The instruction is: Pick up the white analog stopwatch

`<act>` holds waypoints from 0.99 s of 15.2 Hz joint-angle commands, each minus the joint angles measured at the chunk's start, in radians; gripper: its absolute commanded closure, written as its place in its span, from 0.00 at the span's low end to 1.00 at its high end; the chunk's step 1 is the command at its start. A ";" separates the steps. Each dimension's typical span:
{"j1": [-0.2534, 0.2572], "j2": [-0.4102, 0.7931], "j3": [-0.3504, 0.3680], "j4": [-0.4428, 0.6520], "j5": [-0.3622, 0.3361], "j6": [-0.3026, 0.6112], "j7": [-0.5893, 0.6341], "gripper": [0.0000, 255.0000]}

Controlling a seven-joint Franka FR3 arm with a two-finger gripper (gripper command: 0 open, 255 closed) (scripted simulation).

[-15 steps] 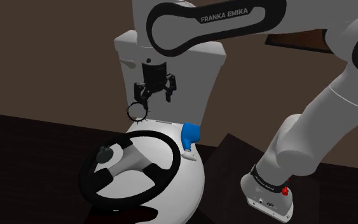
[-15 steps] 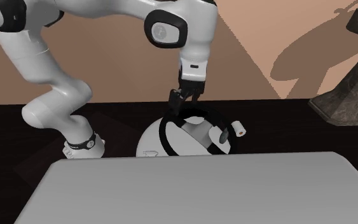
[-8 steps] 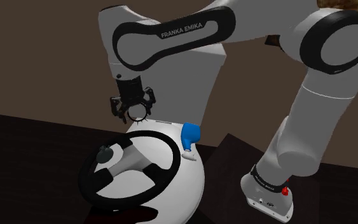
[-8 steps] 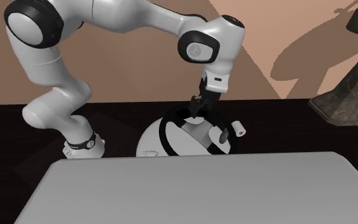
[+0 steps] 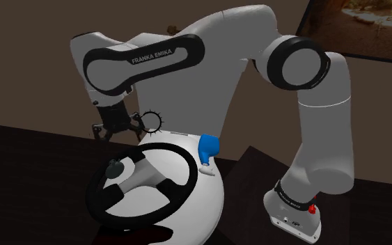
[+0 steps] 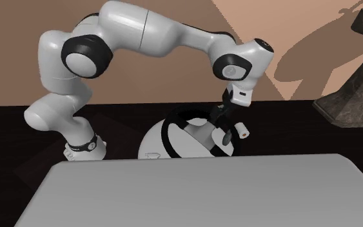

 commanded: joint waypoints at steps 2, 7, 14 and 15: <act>0.051 0.158 -0.011 0.184 -0.017 -0.052 0.043 0.00; 0.105 0.320 -0.025 0.376 -0.028 -0.100 0.072 0.00; 0.102 0.340 -0.030 0.335 -0.033 -0.040 0.067 0.00; 0.104 0.344 -0.030 0.340 -0.034 -0.042 0.068 1.00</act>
